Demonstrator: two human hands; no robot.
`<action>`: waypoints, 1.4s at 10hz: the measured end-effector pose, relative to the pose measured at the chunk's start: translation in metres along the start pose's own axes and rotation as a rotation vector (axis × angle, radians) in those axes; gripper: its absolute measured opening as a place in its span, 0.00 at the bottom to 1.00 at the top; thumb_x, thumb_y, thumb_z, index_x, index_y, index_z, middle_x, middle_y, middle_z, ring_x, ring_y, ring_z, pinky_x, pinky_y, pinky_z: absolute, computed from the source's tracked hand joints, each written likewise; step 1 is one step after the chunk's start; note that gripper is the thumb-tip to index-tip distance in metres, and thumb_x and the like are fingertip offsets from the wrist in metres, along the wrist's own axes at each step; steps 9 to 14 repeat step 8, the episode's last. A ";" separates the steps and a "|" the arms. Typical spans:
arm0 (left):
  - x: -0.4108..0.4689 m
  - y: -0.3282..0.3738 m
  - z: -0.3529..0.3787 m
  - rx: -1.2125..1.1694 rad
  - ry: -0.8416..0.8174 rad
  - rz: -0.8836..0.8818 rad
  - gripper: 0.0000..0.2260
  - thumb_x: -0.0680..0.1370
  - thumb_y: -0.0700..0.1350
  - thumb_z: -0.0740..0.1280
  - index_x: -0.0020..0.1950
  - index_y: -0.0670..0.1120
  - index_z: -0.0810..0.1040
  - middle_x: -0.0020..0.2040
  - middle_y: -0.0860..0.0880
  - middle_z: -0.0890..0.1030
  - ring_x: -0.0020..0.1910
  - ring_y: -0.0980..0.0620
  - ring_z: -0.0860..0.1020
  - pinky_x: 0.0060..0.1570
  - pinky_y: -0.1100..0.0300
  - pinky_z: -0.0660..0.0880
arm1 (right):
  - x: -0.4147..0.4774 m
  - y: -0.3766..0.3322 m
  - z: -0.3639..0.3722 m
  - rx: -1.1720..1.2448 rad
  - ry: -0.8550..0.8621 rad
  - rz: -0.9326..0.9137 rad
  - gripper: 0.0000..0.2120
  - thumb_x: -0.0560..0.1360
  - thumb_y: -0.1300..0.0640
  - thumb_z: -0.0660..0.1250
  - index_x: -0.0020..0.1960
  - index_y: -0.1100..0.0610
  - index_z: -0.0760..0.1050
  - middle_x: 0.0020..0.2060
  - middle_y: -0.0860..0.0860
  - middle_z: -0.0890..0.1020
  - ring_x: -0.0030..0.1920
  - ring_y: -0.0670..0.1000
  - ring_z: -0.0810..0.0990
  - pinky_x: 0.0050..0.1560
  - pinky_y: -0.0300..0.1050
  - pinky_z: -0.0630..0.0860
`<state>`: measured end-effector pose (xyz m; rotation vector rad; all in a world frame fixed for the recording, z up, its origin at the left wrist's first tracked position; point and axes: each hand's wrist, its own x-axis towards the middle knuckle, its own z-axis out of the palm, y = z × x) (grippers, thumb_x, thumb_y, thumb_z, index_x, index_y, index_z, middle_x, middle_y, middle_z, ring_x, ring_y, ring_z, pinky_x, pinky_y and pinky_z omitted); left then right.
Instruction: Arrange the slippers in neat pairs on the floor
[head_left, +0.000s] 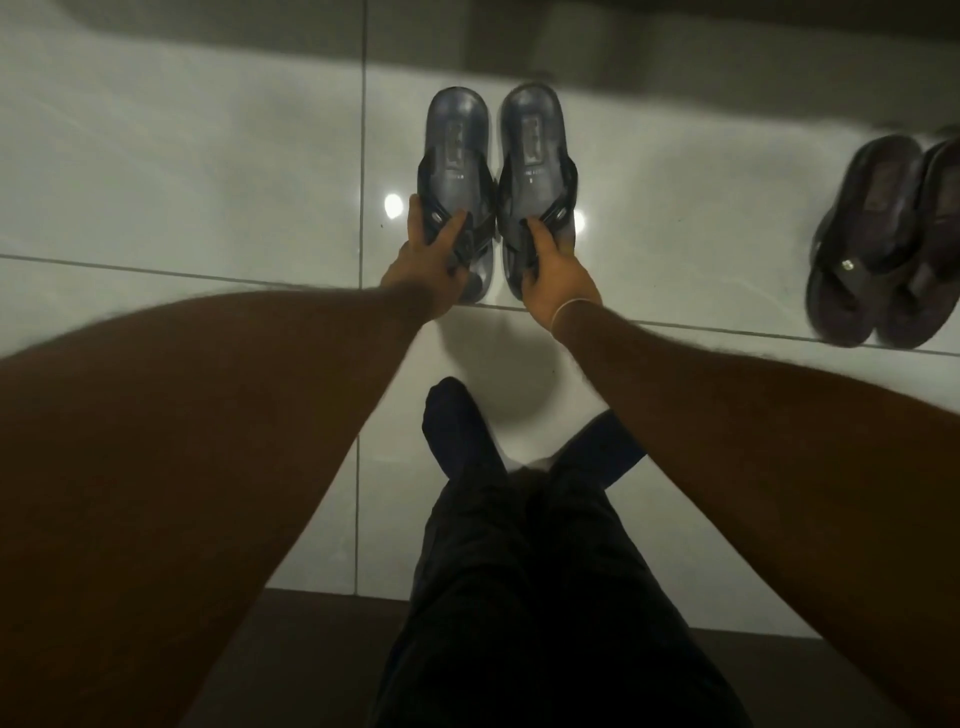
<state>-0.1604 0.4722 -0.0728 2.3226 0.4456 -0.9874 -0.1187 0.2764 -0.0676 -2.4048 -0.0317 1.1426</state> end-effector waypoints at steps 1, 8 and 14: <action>0.001 -0.002 0.002 0.002 0.010 -0.003 0.37 0.83 0.46 0.68 0.88 0.61 0.53 0.88 0.47 0.33 0.82 0.35 0.65 0.79 0.42 0.70 | -0.001 0.000 0.003 -0.009 -0.024 0.021 0.39 0.84 0.58 0.64 0.88 0.44 0.48 0.87 0.58 0.53 0.75 0.66 0.76 0.79 0.60 0.71; -0.048 0.043 0.001 0.235 0.193 -0.051 0.38 0.86 0.53 0.61 0.89 0.57 0.40 0.89 0.44 0.36 0.88 0.36 0.44 0.86 0.36 0.49 | -0.027 0.003 -0.013 0.053 0.035 -0.004 0.46 0.82 0.55 0.67 0.87 0.41 0.39 0.87 0.52 0.53 0.78 0.62 0.72 0.77 0.61 0.72; -0.048 0.043 0.001 0.235 0.193 -0.051 0.38 0.86 0.53 0.61 0.89 0.57 0.40 0.89 0.44 0.36 0.88 0.36 0.44 0.86 0.36 0.49 | -0.027 0.003 -0.013 0.053 0.035 -0.004 0.46 0.82 0.55 0.67 0.87 0.41 0.39 0.87 0.52 0.53 0.78 0.62 0.72 0.77 0.61 0.72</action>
